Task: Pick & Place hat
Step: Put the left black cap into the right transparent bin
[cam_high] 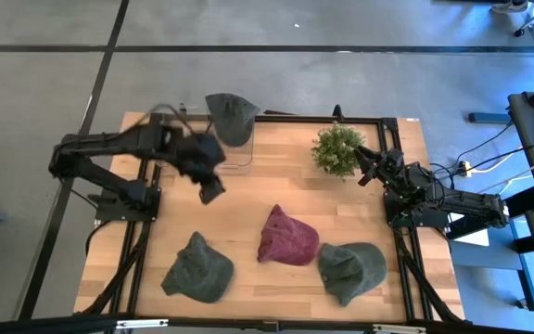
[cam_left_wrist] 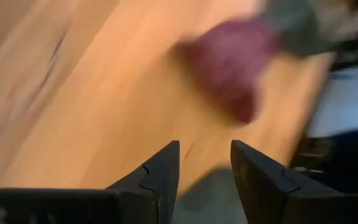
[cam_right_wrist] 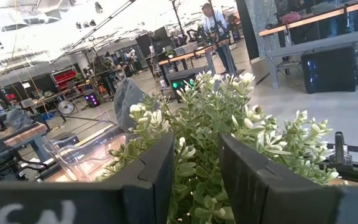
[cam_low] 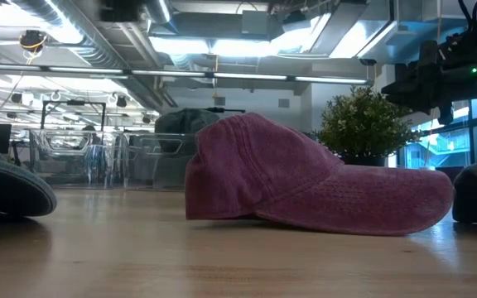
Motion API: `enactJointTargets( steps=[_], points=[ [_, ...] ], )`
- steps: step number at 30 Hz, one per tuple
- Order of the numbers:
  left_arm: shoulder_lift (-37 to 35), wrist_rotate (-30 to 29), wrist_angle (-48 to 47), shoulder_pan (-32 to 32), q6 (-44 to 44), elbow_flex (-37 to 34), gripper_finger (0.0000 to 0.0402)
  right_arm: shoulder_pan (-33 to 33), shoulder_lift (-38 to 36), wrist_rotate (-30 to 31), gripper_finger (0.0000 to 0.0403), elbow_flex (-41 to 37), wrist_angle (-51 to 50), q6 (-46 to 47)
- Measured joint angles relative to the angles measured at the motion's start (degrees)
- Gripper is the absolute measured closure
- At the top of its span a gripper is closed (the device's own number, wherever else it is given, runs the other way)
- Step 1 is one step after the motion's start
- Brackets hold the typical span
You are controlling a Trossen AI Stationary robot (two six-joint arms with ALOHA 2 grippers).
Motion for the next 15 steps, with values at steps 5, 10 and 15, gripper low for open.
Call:
enactJointTargets(
  steps=[5, 10, 15],
  points=[
    [1.5, -8.45, -6.62, -15.82, -27.73, -0.03, 0.0264, -0.02, -0.02, -0.09, 0.0276, 0.0, 0.0, 0.09],
    [4.95, -17.0, -6.45, -29.95, -50.81, -0.03, 0.0263, -0.01, -0.02, -0.54, 0.0276, 0.0, 0.0, 0.04],
    [11.36, -19.23, -7.3, -37.94, -67.47, -0.03, 0.0265, -0.02, -0.02, -0.57, 0.0276, 0.0, 0.0, 0.09]
  ],
)
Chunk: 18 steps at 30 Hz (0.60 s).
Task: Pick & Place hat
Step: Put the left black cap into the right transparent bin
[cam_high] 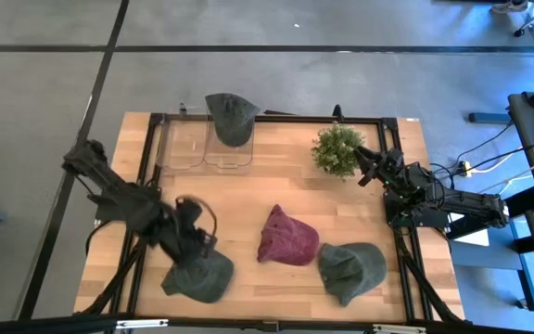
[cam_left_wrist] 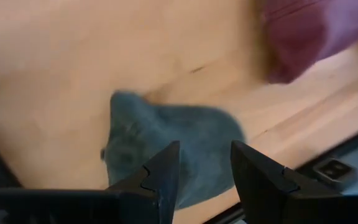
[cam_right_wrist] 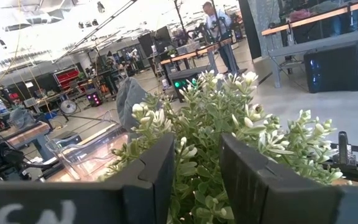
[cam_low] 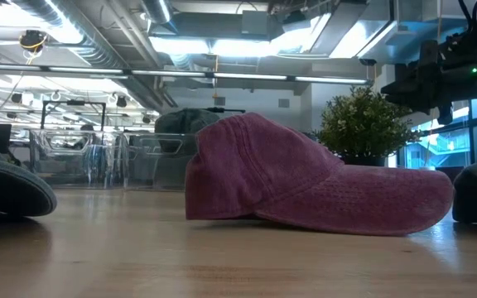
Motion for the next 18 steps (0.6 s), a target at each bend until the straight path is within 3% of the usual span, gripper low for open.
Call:
enactJointTargets(
  steps=[7, 11, 18],
  points=[
    [10.34, 10.75, -3.05, -3.49, -14.57, -0.04, 0.0263, 0.0, 0.0, 0.02, 0.0276, 0.0, 0.0, -0.02],
    [14.24, 12.72, -2.85, -3.93, -21.36, -0.04, 0.0266, 0.0, 0.0, 0.02, 0.0276, 0.0, 0.02, 0.05],
    [18.59, 13.57, -2.62, -4.75, -22.0, -0.88, 0.0264, 0.0, 0.01, -0.25, 0.0276, 0.0, 0.01, 1.03]
  ],
)
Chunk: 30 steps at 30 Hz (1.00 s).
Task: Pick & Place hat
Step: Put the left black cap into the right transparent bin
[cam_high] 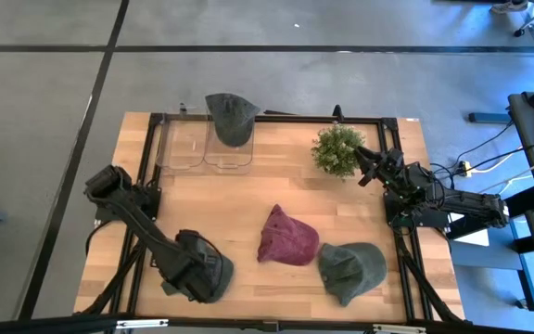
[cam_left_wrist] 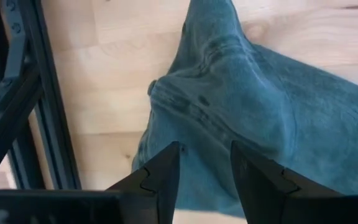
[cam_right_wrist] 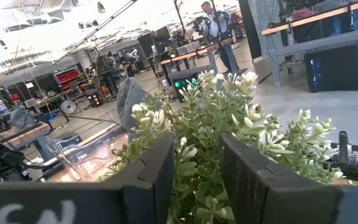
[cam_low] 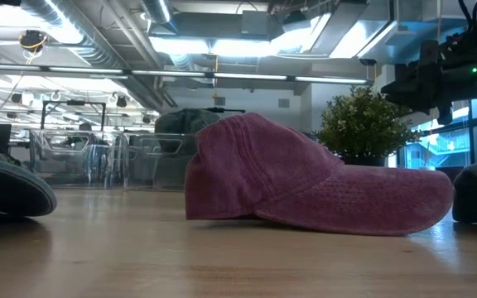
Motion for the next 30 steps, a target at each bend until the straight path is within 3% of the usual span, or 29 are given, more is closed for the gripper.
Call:
enactJointTargets(
  steps=[4, 9, 14, 20, 26, 30],
  points=[
    [-1.17, 1.79, 2.8, -1.57, -1.66, -6.21, 0.0263, 0.0, 0.0, -0.16, 0.0276, 0.0, 0.01, 3.5],
    [-5.72, -1.27, 19.66, -2.86, -1.09, -16.3, 0.0266, 0.02, -0.01, -0.2, 0.0276, 0.0, 0.01, 5.13],
    [-5.94, 1.31, 25.44, -2.35, -0.69, -22.19, 0.0267, 0.0, -0.01, -0.21, 0.0276, 0.0, 0.01, 5.65],
    [-10.44, -6.98, 24.95, -2.3, 0.81, -22.16, 0.0267, 0.02, 0.0, -0.23, 0.0276, 0.0, 0.03, 6.58],
    [-14.38, -2.86, 18.34, -3.2, 0.48, -22.66, 0.0267, 0.01, -0.01, -0.21, 0.0276, 0.0, 0.03, 6.53],
    [-14.47, -0.94, 22.4, -3.2, 0.41, -25.74, 0.0267, 0.02, -0.01, -0.2, 0.0276, 0.0, 0.01, 6.43]
  ],
)
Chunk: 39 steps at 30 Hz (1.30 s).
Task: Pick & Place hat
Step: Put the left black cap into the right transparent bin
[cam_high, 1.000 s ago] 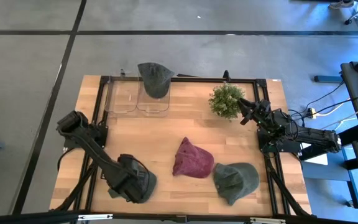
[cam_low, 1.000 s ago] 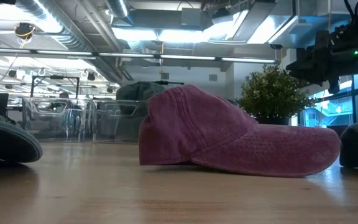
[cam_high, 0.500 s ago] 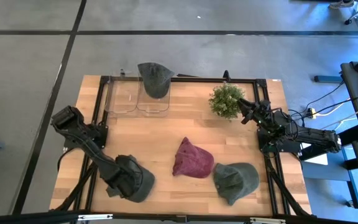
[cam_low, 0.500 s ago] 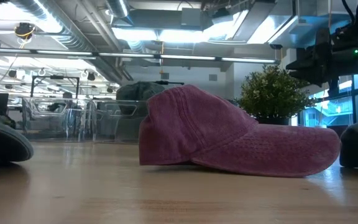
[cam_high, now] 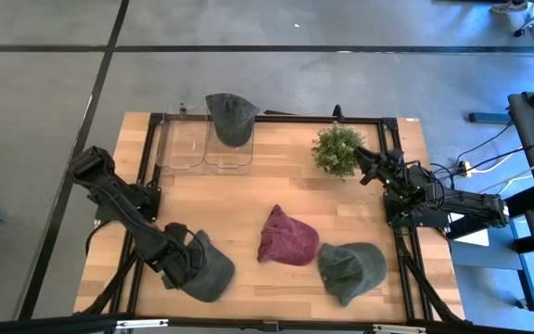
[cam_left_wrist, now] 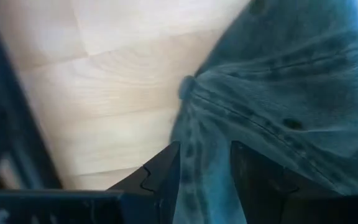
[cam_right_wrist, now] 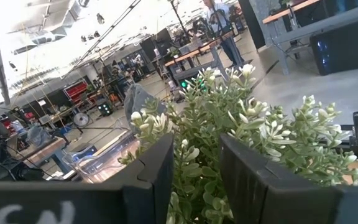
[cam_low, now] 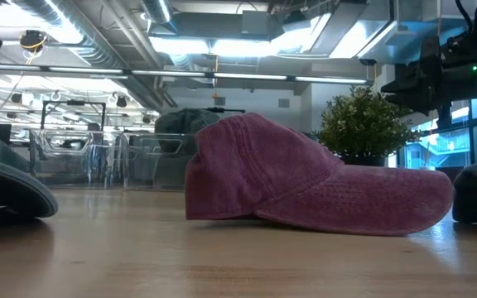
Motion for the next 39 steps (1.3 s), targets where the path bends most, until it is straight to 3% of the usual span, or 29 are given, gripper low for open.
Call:
enactJointTargets(
  steps=[6, 12, 24, 28, 34, 39],
  points=[
    [0.22, 0.06, 8.07, 0.17, 0.3, -4.52, 0.0267, 0.0, 0.0, 0.04, 0.0276, 0.0, -0.01, -0.31],
    [0.29, -3.01, 8.08, 0.0, 2.96, -6.12, 0.0267, -0.01, 0.0, 0.04, 0.0276, 0.0, -0.03, -0.35],
    [0.29, -2.43, 6.25, 0.0, 3.33, -6.13, 0.0275, -0.02, 0.0, 0.08, 0.0276, 0.0, -0.05, -0.49],
    [0.29, -1.97, 6.27, 0.0, 3.45, -6.13, 0.0302, -0.02, 0.0, 0.09, 0.0276, 0.0, -0.05, -0.49],
    [0.29, -2.33, 6.25, 0.0, 4.38, -6.13, 0.039, -0.01, 0.0, 0.1, 0.0276, 0.0, -0.06, -3.5],
    [-0.04, -4.62, 4.12, 1.08, 7.27, -3.38, 0.0395, -0.02, 0.0, 0.12, 0.0276, 0.0, -0.07, -4.05]
  ],
)
